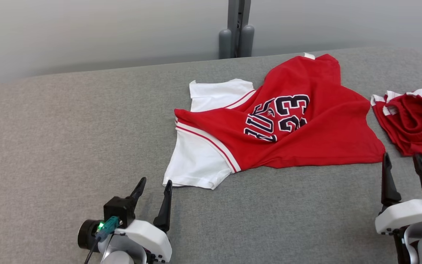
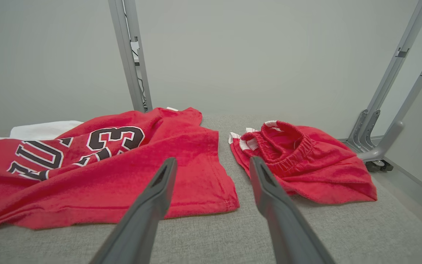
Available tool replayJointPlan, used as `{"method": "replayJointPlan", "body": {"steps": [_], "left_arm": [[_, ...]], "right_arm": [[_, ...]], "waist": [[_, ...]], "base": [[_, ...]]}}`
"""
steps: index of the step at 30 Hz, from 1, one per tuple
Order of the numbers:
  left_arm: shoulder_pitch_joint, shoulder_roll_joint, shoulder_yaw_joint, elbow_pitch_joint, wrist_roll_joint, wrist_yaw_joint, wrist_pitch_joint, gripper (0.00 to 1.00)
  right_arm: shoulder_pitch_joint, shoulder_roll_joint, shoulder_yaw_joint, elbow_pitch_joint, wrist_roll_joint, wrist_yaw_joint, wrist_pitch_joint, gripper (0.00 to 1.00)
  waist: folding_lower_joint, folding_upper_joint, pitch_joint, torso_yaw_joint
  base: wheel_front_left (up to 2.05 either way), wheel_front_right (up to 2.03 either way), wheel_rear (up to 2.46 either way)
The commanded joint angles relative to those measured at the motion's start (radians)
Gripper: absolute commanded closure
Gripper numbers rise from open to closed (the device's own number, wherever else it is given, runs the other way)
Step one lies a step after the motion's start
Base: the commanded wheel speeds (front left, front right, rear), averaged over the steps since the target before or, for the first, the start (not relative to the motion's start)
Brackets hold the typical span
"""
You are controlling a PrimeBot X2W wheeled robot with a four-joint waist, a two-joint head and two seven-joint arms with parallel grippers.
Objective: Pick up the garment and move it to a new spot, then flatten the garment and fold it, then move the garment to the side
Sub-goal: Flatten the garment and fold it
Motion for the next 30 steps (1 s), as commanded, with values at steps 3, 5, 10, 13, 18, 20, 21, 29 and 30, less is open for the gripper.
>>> {"method": "replayJointPlan", "body": {"steps": [3,5,10,13,18,20,21,29,30], "left_arm": [[-0.057,0.005,-0.006,0.060,-0.018,0.000,0.009,0.00],[-0.086,0.004,-0.010,0.107,-0.020,0.011,0.014,0.00],[-0.158,0.005,-0.027,0.235,-0.001,0.037,0.063,0.00],[-0.180,0.005,-0.038,0.291,0.001,0.038,0.078,0.00],[-0.205,0.005,-0.051,0.354,-0.013,0.041,0.085,0.17],[-0.212,0.005,-0.060,0.369,-0.024,0.036,0.082,0.57],[-0.216,0.005,-0.066,0.375,-0.030,0.033,0.081,0.70],[-0.251,0.005,-0.120,0.379,-0.069,0.050,0.035,1.00],[-0.250,0.005,-0.114,0.376,-0.072,0.057,0.027,1.00]], "right_arm": [[0.020,0.007,0.013,-0.014,-0.001,0.000,0.000,0.00],[0.026,0.011,0.022,-0.018,-0.002,0.000,0.000,0.00],[0.028,0.015,0.027,-0.025,0.000,0.000,0.000,0.00],[0.027,0.016,0.020,-0.031,-0.002,0.000,0.000,0.00],[0.026,0.017,0.014,-0.037,-0.004,0.000,0.000,0.00],[0.022,0.018,0.016,-0.038,0.002,0.000,0.000,0.00],[0.021,0.018,0.018,-0.038,0.006,0.000,0.000,0.00],[0.027,0.017,0.004,-0.052,0.013,0.000,0.000,0.00],[0.030,0.017,0.000,-0.054,0.012,0.000,0.000,0.00]], "waist": [[-0.0001,-0.0001,0.004,-0.025],[-0.0001,-0.0001,0.008,-0.037],[-0.0001,-0.0001,0.016,-0.061],[-0.0001,-0.0001,0.022,-0.070],[-0.0001,-0.0001,0.026,-0.077],[-0.0001,-0.0001,0.028,-0.079],[-0.0001,-0.0001,0.029,-0.079],[-0.0001,-0.0001,0.028,-0.062],[-0.0001,-0.0001,0.029,-0.057]], "base": [[0.00,0.00,0.00],[0.00,0.00,0.00],[0.00,0.00,0.00],[0.00,0.00,0.00],[0.00,0.00,0.00],[0.00,0.00,0.00],[0.00,0.00,0.00],[0.00,0.00,0.00],[0.00,0.00,0.00]]}}
